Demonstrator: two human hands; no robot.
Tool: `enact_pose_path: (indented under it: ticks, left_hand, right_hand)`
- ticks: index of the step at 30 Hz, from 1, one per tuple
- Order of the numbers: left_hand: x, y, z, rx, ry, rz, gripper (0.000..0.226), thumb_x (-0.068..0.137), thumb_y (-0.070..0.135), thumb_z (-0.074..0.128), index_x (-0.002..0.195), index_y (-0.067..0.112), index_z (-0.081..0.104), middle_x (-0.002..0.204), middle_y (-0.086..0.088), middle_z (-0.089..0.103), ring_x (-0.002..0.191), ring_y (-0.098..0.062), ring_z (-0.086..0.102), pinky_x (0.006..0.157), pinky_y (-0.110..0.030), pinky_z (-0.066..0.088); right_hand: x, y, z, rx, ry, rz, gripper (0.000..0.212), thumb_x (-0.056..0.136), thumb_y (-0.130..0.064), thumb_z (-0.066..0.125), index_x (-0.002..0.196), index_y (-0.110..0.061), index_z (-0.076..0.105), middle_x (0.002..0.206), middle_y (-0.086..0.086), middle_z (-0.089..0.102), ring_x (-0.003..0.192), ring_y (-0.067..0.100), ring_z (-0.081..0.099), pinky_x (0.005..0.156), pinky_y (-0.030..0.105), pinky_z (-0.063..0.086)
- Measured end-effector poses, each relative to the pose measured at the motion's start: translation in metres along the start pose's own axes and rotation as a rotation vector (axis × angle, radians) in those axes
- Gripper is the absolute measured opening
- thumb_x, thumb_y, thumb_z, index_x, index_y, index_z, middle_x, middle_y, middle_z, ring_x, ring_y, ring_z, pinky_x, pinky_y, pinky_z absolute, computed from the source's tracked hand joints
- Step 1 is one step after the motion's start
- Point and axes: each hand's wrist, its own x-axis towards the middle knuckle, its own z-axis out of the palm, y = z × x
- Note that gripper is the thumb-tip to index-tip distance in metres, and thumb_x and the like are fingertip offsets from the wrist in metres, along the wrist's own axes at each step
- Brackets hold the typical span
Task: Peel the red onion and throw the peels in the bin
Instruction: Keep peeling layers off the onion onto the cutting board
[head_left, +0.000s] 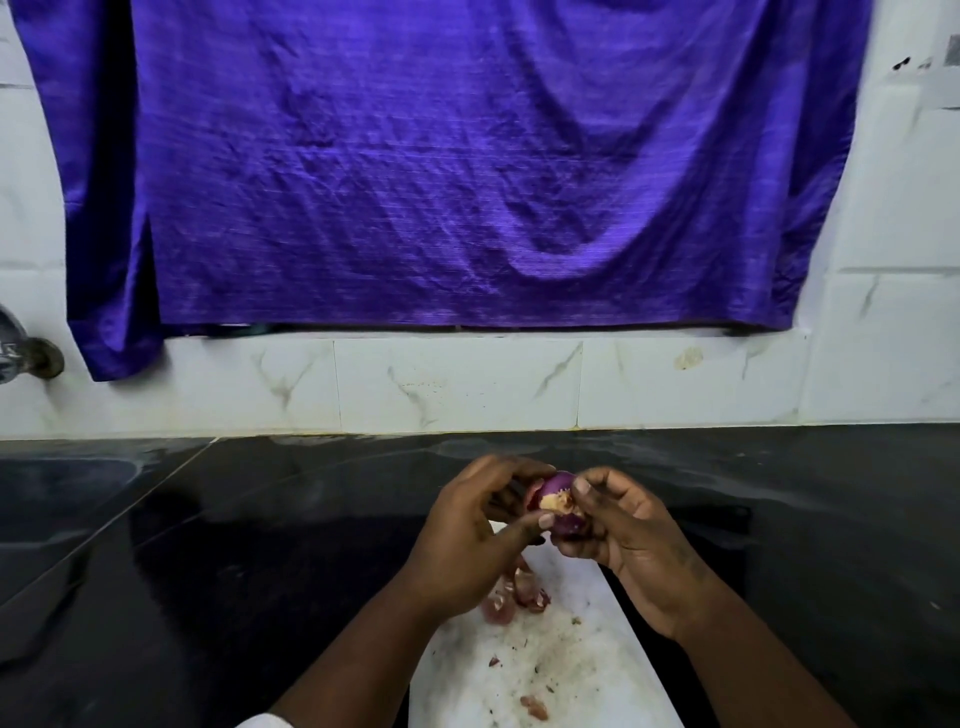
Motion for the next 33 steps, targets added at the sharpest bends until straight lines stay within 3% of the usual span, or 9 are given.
enact_pose_path:
  ticks: [4, 8, 10, 14, 19, 21, 25, 30, 33]
  left_hand:
    - [0.003, -0.002, -0.001, -0.215, 0.054, -0.108, 0.022, 0.099, 0.001, 0.068, 0.117, 0.009, 0.075, 0.111, -0.009, 0.075, 0.096, -0.020, 0.076, 0.075, -0.022, 0.061]
    - [0.005, -0.012, -0.002, -0.167, 0.087, -0.216, 0.022, 0.099, -0.008, 0.062, 0.103, 0.006, 0.078, 0.096, -0.013, 0.077, 0.079, -0.014, 0.074, 0.072, -0.023, 0.060]
    - [0.004, -0.014, -0.002, -0.125, 0.068, -0.233, 0.022, 0.098, -0.010, 0.063, 0.101, 0.005, 0.079, 0.097, -0.013, 0.076, 0.080, -0.014, 0.074, 0.070, -0.023, 0.061]
    - [0.004, -0.018, -0.002, 0.080, 0.037, -0.182, 0.024, 0.096, -0.005, 0.067, 0.098, 0.015, 0.081, 0.095, 0.001, 0.076, 0.085, -0.015, 0.074, 0.075, -0.029, 0.065]
    - [0.004, -0.020, -0.009, 0.281, 0.075, -0.218, 0.021, 0.095, 0.001, 0.070, 0.092, 0.020, 0.080, 0.092, 0.012, 0.071, 0.085, 0.001, 0.067, 0.071, -0.013, 0.053]
    - [0.003, -0.019, -0.008, 0.297, 0.036, -0.231, 0.018, 0.093, 0.006, 0.071, 0.095, 0.021, 0.080, 0.094, 0.012, 0.070, 0.087, 0.002, 0.067, 0.073, -0.016, 0.053]
    - [0.002, -0.011, -0.003, 0.263, -0.073, -0.183, 0.014, 0.088, 0.024, 0.067, 0.089, 0.027, 0.080, 0.100, 0.015, 0.071, 0.097, -0.001, 0.067, 0.084, -0.035, 0.059]
    - [0.003, -0.001, -0.006, 0.201, 0.078, -0.096, 0.019, 0.089, 0.034, 0.060, 0.088, 0.024, 0.076, 0.097, 0.015, 0.069, 0.097, -0.005, 0.065, 0.080, -0.033, 0.058]
    - [0.002, 0.005, -0.006, 0.108, 0.120, -0.002, 0.020, 0.090, 0.040, 0.067, 0.096, 0.023, 0.074, 0.095, 0.013, 0.069, 0.094, -0.010, 0.068, 0.076, -0.024, 0.056]
  right_hand:
    - [0.000, -0.001, 0.000, 0.034, 0.012, 0.005, 0.030, 0.082, -0.033, 0.070, 0.100, -0.009, 0.069, 0.093, 0.013, 0.074, 0.069, 0.022, 0.070, 0.059, 0.029, 0.059]
    - [0.000, 0.000, 0.000, 0.097, 0.033, 0.032, 0.032, 0.082, -0.028, 0.066, 0.105, -0.007, 0.069, 0.090, 0.018, 0.073, 0.063, 0.025, 0.068, 0.052, 0.030, 0.056]
    - [0.000, 0.001, 0.000, 0.090, 0.007, 0.055, 0.040, 0.084, -0.028, 0.064, 0.114, -0.002, 0.067, 0.095, 0.021, 0.072, 0.065, 0.027, 0.069, 0.052, 0.030, 0.056]
    - [-0.001, 0.001, 0.001, 0.055, -0.075, 0.092, 0.043, 0.090, -0.028, 0.059, 0.122, 0.001, 0.065, 0.098, 0.024, 0.071, 0.068, 0.029, 0.068, 0.052, 0.031, 0.056]
    - [-0.003, -0.004, -0.001, 0.146, -0.155, 0.078, 0.043, 0.101, -0.029, 0.045, 0.125, 0.000, 0.066, 0.098, 0.027, 0.066, 0.070, 0.029, 0.064, 0.052, 0.032, 0.054]
    - [-0.004, -0.005, -0.002, 0.158, -0.184, 0.074, 0.041, 0.103, -0.027, 0.043, 0.127, -0.003, 0.066, 0.104, 0.027, 0.066, 0.074, 0.029, 0.065, 0.054, 0.032, 0.056]
    - [-0.004, -0.003, 0.001, 0.171, -0.202, 0.071, 0.038, 0.101, -0.021, 0.044, 0.126, -0.007, 0.069, 0.113, 0.022, 0.069, 0.084, 0.026, 0.069, 0.065, 0.033, 0.061]
    - [-0.003, -0.004, 0.000, 0.196, -0.187, 0.048, 0.039, 0.099, -0.021, 0.046, 0.128, -0.008, 0.069, 0.117, 0.020, 0.069, 0.089, 0.023, 0.068, 0.076, 0.035, 0.061]
    - [-0.001, -0.002, 0.000, 0.187, -0.170, 0.039, 0.039, 0.102, -0.018, 0.043, 0.131, -0.007, 0.066, 0.126, 0.024, 0.066, 0.095, 0.026, 0.067, 0.080, 0.037, 0.060]
